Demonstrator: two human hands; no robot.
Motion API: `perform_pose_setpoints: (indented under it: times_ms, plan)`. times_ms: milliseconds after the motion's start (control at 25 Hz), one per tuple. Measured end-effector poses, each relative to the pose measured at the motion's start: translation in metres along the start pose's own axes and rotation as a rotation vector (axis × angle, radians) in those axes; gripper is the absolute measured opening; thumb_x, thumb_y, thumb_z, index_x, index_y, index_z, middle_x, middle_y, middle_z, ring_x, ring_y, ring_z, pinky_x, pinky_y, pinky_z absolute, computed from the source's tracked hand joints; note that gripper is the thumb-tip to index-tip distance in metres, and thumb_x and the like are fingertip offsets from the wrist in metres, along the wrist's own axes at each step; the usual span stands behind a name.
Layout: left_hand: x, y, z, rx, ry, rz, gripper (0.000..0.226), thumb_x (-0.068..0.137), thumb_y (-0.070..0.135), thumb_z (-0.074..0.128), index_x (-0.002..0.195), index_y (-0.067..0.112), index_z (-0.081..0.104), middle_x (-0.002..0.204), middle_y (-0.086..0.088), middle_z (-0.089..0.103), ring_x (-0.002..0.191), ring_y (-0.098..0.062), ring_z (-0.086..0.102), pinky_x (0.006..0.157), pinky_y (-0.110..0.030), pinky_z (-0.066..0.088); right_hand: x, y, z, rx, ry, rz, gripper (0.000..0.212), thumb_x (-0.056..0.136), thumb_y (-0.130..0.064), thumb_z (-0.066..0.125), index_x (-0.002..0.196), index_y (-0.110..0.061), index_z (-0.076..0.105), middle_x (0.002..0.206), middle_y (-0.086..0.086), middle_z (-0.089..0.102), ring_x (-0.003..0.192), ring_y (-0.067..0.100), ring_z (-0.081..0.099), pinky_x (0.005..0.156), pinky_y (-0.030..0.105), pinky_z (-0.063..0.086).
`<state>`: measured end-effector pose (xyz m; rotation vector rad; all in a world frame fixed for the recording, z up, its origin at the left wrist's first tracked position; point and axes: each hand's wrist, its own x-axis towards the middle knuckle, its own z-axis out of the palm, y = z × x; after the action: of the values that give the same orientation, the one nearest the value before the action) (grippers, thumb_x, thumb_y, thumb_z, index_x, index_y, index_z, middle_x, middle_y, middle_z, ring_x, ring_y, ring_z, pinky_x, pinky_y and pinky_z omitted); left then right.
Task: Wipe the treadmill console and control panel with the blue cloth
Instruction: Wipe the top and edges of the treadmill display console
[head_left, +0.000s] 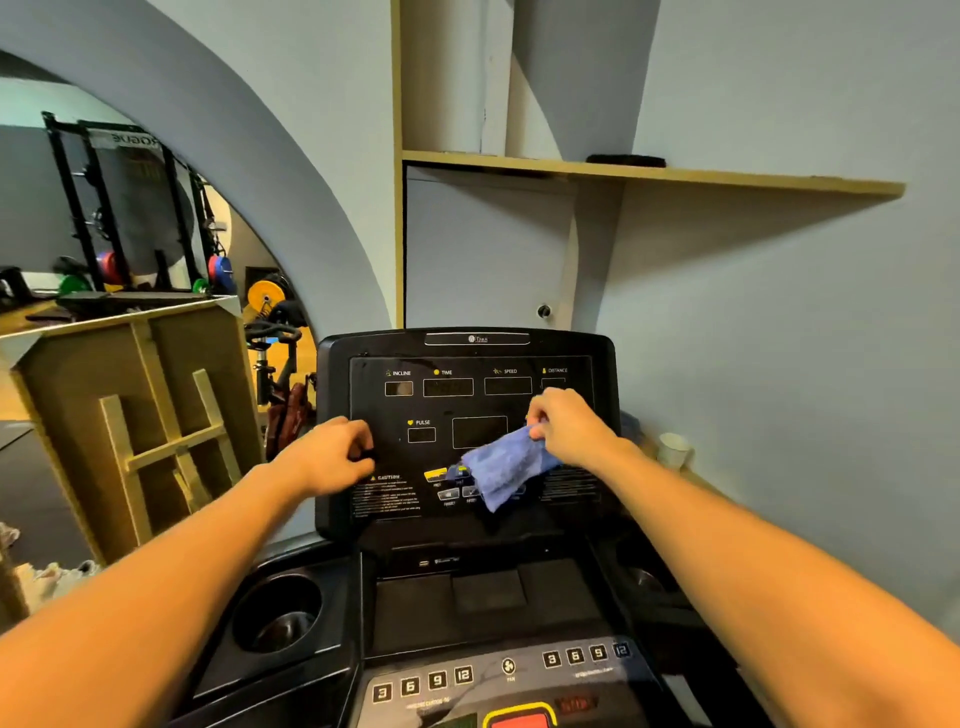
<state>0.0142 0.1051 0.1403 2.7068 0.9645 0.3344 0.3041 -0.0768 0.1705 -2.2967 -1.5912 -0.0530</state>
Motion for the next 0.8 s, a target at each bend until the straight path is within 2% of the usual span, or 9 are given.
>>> perform_pose_setpoints:
  times_ms: [80,240,320,400,480,560,680,760,800]
  plan:
    - [0.018,-0.002,-0.019,0.001,0.072,0.001,0.030,0.087,0.030,0.067,0.113,0.017,0.061,0.107,-0.003,0.055,0.098,-0.019,0.059,0.091,-0.033,0.048,0.022,0.005,-0.028,0.003,0.102,-0.036,0.007,0.089,-0.005,0.068,0.084,-0.011,0.069,0.097,0.010,0.062,0.092,0.028,0.060,0.075,0.030,0.043]
    - [0.057,-0.007,-0.054,0.032,0.277,-0.037,0.040,0.086,0.030,0.069,0.121,0.014,0.059,0.114,-0.012,0.053,0.105,-0.030,0.058,0.097,-0.043,0.048,0.070,0.028,-0.082,0.063,0.375,-0.082,0.004,0.085,0.000,0.067,0.085,-0.003,0.070,0.095,0.017,0.063,0.094,0.034,0.058,0.075,0.027,0.034]
    - [0.078,-0.011,-0.068,0.042,0.383,-0.055,0.043,0.086,0.030,0.069,0.123,0.012,0.059,0.114,-0.016,0.053,0.106,-0.035,0.058,0.098,-0.046,0.047,0.088,0.045,-0.101,0.143,0.532,-0.055,0.004,0.086,0.000,0.066,0.084,-0.003,0.068,0.095,0.017,0.062,0.093,0.031,0.054,0.075,0.025,0.032]
    - [0.095,-0.013,-0.076,0.071,0.457,-0.083,0.043,0.087,0.030,0.069,0.125,0.012,0.059,0.116,-0.020,0.052,0.108,-0.038,0.056,0.099,-0.049,0.046,0.099,0.063,-0.102,0.187,0.609,-0.035,0.005,0.089,-0.001,0.065,0.086,-0.004,0.067,0.099,0.015,0.060,0.093,0.025,0.049,0.076,0.021,0.030]
    - [0.106,-0.013,-0.074,0.097,0.476,-0.098,0.043,0.090,0.031,0.065,0.129,0.013,0.059,0.121,-0.023,0.051,0.113,-0.041,0.052,0.101,-0.050,0.043,0.102,0.088,-0.084,0.138,0.565,-0.074,0.004,0.091,-0.003,0.064,0.090,-0.005,0.066,0.102,0.013,0.058,0.100,0.026,0.047,0.082,0.021,0.031]
    - [0.115,-0.015,-0.065,0.111,0.471,-0.099,0.042,0.094,0.034,0.060,0.131,0.016,0.057,0.127,-0.022,0.051,0.118,-0.043,0.049,0.102,-0.052,0.041,0.096,0.114,-0.056,0.020,0.502,-0.141,0.007,0.092,-0.007,0.063,0.098,-0.007,0.066,0.104,0.012,0.059,0.104,0.030,0.047,0.091,0.029,0.040]
    - [0.117,-0.020,-0.047,0.132,0.449,-0.113,0.042,0.098,0.038,0.052,0.135,0.019,0.055,0.128,-0.022,0.054,0.120,-0.044,0.048,0.099,-0.056,0.043,0.087,0.137,-0.019,-0.180,0.489,-0.207,0.041,0.088,-0.005,0.064,0.128,-0.011,0.062,0.114,0.014,0.061,0.107,0.036,0.051,0.089,0.050,0.050]
    - [0.115,-0.021,-0.038,0.128,0.458,-0.104,0.041,0.100,0.035,0.049,0.136,0.016,0.054,0.124,-0.024,0.055,0.118,-0.046,0.048,0.099,-0.056,0.042,0.086,0.137,-0.006,-0.229,0.443,-0.285,0.066,0.080,0.006,0.065,0.143,-0.011,0.054,0.132,0.022,0.056,0.123,0.043,0.050,0.099,0.054,0.049]
    - [0.113,-0.020,-0.036,0.125,0.472,-0.093,0.041,0.101,0.033,0.049,0.137,0.014,0.053,0.122,-0.024,0.055,0.115,-0.047,0.048,0.100,-0.056,0.041,0.086,0.134,-0.002,-0.232,0.400,-0.310,0.074,0.079,0.009,0.064,0.148,-0.010,0.047,0.146,0.024,0.047,0.136,0.045,0.042,0.107,0.055,0.043]
